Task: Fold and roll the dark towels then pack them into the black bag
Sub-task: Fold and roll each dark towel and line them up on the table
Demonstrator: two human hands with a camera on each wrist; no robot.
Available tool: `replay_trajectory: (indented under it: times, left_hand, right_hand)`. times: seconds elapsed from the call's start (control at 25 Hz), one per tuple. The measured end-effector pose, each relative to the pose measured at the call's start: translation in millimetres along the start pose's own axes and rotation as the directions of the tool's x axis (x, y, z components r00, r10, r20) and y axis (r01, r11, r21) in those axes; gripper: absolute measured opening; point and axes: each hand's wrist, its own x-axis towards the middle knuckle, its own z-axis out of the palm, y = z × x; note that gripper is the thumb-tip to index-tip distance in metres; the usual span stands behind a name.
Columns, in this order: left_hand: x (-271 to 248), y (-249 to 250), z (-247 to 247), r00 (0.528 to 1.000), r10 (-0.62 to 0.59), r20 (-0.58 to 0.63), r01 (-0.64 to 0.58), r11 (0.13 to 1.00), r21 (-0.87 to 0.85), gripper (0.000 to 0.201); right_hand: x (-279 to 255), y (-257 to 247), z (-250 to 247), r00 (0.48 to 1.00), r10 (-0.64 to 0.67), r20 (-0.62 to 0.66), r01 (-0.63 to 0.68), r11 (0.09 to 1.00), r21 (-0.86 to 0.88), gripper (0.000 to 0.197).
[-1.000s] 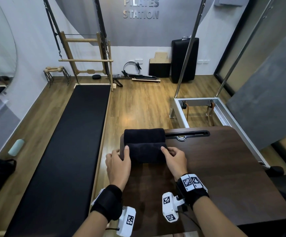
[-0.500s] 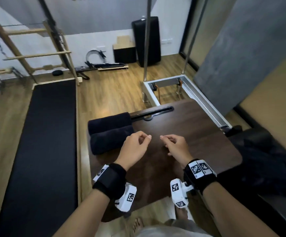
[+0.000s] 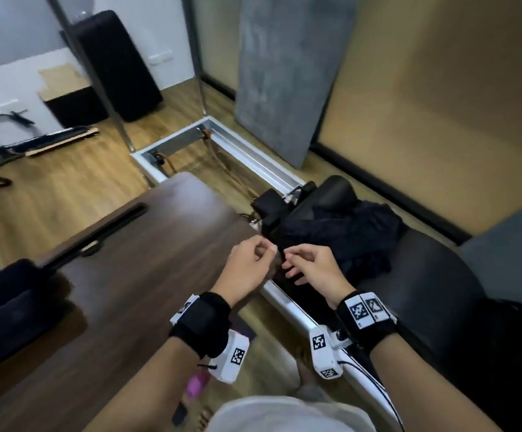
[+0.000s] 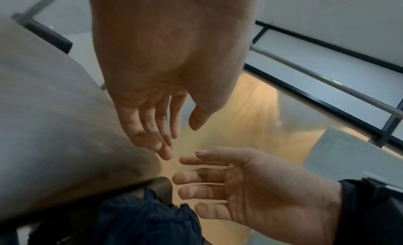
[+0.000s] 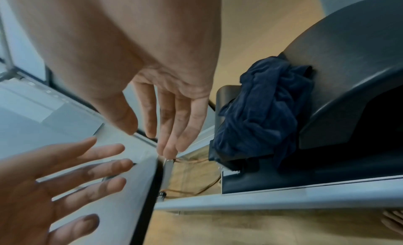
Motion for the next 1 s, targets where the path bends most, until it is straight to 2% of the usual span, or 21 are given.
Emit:
replay_trajectory:
  times: [0.12, 0.24, 0.44, 0.6, 0.72, 0.76, 0.8, 0.88, 0.92, 1.0]
  left_hand:
    - [34, 31, 58, 0.997, -0.025, 0.075, 0.03, 0.998, -0.059, 0.011]
    - [69, 51, 112, 0.988, -0.086, 0.126, 0.09, 0.996, -0.026, 0.011]
    - [127, 63, 175, 0.966, -0.244, 0.084, 0.246, 0.969, -0.022, 0.017]
    - [172, 59, 199, 0.944, -0.33, 0.019, 0.33, 0.941, -0.075, 0.024]
    - [191, 47, 209, 0.932, -0.362, 0.001, 0.361, 0.928, -0.088, 0.021]
    - [194, 42, 211, 0.931, -0.365, -0.005, 0.363, 0.927, -0.091, 0.018]
    - [194, 38, 211, 0.931, -0.365, -0.009, 0.363, 0.927, -0.091, 0.014]
    - [195, 31, 211, 0.929, -0.369, -0.018, 0.366, 0.926, -0.095, 0.008]
    - [193, 28, 211, 0.929, -0.37, -0.019, 0.367, 0.926, -0.094, 0.01]
    - [189, 24, 211, 0.927, -0.375, -0.016, 0.372, 0.924, -0.09, 0.014]
  right_hand:
    - [30, 27, -68, 0.993, 0.057, -0.099, -0.051, 0.997, 0.056, 0.015]
    - [68, 62, -128, 0.976, 0.155, -0.156, -0.147, 0.987, 0.061, 0.014]
    - [140, 107, -185, 0.963, 0.218, -0.161, -0.237, 0.965, -0.11, 0.017]
    - [199, 114, -195, 0.988, 0.135, -0.073, -0.152, 0.926, -0.345, 0.041]
    - [231, 118, -196, 0.993, 0.109, 0.044, -0.066, 0.827, -0.558, 0.069]
    - [238, 120, -197, 0.991, 0.12, 0.057, -0.06, 0.784, -0.618, 0.072]
    - [242, 122, -199, 0.992, 0.118, 0.044, -0.058, 0.736, -0.674, 0.068]
    - [251, 122, -207, 0.998, 0.061, -0.013, -0.05, 0.662, -0.748, 0.04]
    - [254, 119, -211, 0.999, 0.015, -0.039, -0.039, 0.661, -0.75, 0.027]
    - [254, 112, -223, 0.99, -0.121, -0.07, 0.039, 0.719, -0.694, 0.013]
